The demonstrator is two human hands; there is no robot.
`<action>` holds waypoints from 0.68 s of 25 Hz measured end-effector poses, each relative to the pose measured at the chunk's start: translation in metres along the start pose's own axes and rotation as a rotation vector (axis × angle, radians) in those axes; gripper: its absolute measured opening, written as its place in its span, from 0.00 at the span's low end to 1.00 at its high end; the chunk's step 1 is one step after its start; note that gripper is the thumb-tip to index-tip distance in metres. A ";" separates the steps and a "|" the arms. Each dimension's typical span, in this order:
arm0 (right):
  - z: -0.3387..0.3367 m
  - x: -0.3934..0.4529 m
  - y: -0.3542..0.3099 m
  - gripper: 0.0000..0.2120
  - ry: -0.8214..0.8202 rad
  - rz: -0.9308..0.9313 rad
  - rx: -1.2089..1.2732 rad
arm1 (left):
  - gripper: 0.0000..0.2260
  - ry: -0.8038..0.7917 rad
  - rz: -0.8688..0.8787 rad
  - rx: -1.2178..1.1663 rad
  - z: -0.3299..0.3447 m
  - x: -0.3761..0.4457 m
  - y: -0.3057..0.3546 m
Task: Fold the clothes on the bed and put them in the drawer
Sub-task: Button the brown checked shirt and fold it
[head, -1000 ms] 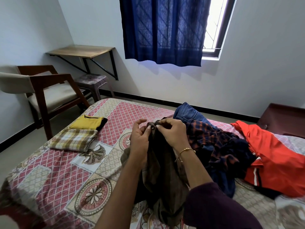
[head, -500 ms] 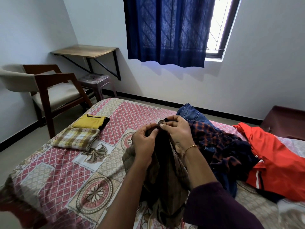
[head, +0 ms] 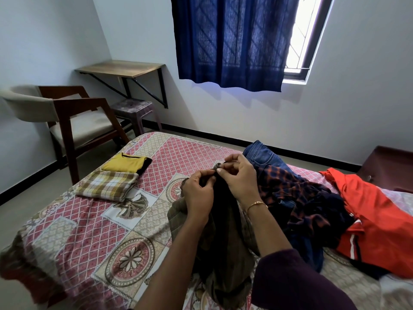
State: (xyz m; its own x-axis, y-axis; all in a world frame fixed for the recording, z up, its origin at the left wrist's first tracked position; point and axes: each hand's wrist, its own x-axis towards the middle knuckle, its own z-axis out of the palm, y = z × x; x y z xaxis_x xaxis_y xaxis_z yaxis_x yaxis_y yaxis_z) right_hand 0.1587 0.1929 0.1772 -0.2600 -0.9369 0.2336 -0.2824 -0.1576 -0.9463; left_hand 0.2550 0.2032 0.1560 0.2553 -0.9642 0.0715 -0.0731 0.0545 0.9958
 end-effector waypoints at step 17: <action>-0.005 0.001 0.011 0.10 -0.161 0.071 0.261 | 0.03 0.017 -0.215 -0.265 -0.004 0.003 0.006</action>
State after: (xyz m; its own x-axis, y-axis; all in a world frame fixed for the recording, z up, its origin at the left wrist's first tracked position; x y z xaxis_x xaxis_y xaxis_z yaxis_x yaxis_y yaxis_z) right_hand 0.1504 0.1920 0.1682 -0.1148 -0.9826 0.1459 -0.0167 -0.1450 -0.9893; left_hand 0.2590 0.2017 0.1623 0.2534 -0.9567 -0.1434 0.2369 -0.0824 0.9680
